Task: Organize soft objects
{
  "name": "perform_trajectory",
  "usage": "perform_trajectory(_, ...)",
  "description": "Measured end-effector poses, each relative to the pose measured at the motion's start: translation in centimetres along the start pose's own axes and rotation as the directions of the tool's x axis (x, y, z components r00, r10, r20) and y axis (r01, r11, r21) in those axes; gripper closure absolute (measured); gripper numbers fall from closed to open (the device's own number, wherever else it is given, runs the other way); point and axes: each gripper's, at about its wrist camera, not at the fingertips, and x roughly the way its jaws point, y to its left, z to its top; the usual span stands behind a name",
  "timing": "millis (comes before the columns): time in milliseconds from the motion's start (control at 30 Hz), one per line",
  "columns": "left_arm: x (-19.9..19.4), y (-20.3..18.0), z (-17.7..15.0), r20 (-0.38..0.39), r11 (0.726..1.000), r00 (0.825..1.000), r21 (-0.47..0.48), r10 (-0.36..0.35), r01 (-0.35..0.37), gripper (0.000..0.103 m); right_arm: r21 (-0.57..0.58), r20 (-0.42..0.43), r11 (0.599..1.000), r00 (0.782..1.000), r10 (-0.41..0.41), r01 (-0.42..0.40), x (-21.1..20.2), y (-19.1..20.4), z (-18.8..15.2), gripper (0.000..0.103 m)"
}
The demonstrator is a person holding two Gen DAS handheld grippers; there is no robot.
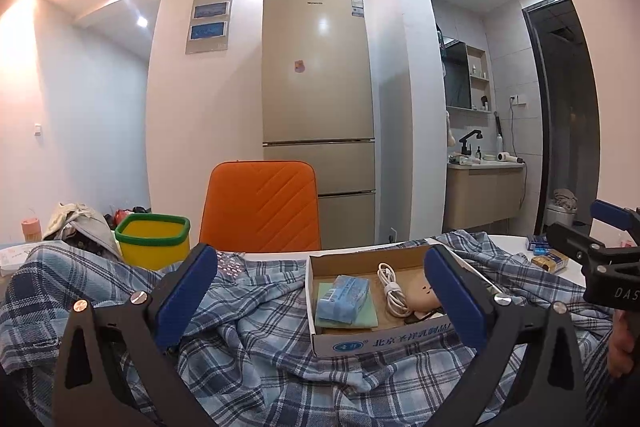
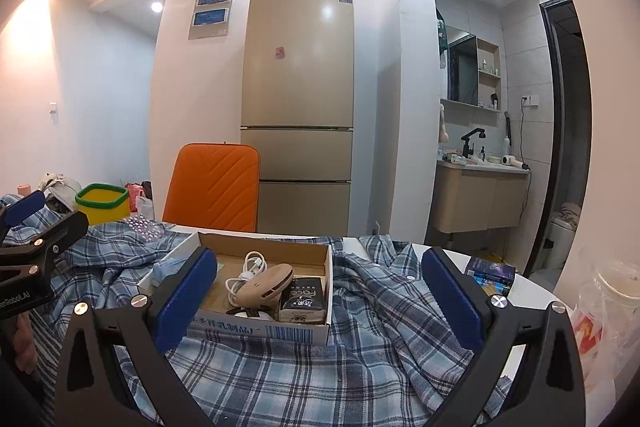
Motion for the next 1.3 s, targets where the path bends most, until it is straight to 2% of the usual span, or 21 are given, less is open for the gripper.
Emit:
perform_trajectory(467, -0.61, -0.26, -0.02, 0.027, 1.000, 1.000, 0.017, 0.016, -0.016, 0.000, -0.001, 0.006, 1.000, 1.000, -0.006, 0.006, -0.24, -0.04, 0.09, 0.000)
perform_trajectory(1300, -0.32, -0.69, -0.06, 0.006, 0.999, 1.000, 0.046, 0.014, -0.015, 0.000, -0.010, -0.023, 1.000, 1.000, 0.004, -0.004, 0.10, 0.10, -0.03, 0.000)
